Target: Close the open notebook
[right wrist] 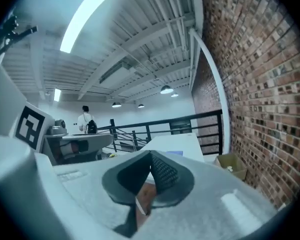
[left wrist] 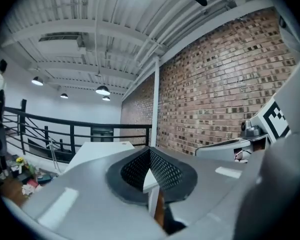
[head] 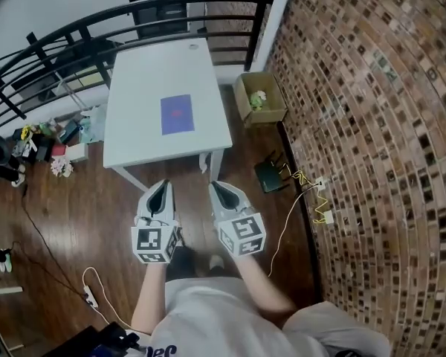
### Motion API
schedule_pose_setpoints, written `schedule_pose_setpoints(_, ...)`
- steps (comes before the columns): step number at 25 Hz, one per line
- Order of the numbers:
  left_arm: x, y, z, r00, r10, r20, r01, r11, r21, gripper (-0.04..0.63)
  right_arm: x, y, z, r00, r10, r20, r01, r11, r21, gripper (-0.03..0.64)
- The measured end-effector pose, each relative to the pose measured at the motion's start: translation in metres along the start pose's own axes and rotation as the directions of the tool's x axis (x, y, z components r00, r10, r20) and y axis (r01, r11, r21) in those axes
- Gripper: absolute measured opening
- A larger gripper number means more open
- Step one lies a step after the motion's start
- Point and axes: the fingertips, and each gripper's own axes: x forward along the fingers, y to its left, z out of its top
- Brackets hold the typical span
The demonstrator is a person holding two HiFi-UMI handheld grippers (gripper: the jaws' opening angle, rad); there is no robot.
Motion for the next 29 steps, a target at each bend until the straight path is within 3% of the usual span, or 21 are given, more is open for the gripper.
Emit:
schedule_pose_setpoints(5,-0.031,-0.003,0.060,0.992,0.043,0.118,-0.048,0.998,0.039,0.011,-0.035,0.015,0.060,0.991,0.017,0.136,-0.005,0.996,-0.088,-0.009)
schedule_pose_setpoints(9,-0.052,-0.003,0.077,0.981,0.062,0.182,-0.075,0.995,0.063,0.011,-0.053,0.012,0.063,0.987,-0.036,0.154,0.049,0.996,-0.078,-0.009)
schedule_pose_setpoints(13,-0.075,0.010,0.078,0.974,0.109,0.197,-0.121,0.992,0.046,0.011,-0.053,0.019,0.063,0.988,-0.042,0.150,0.055,0.995,-0.084,-0.009)
schedule_pose_setpoints(18,-0.097,0.033,0.068,0.967,0.165,0.197,-0.172,0.985,0.018,0.011,-0.044,0.046,0.059,0.992,0.008,0.130,0.008,0.993,-0.121,-0.009)
schedule_pose_setpoints(29,-0.084,0.053,0.070,0.958,0.207,0.199,-0.218,0.975,0.036,0.011,-0.018,0.048,0.068,0.989,0.057,0.135,-0.040,0.991,-0.131,-0.009)
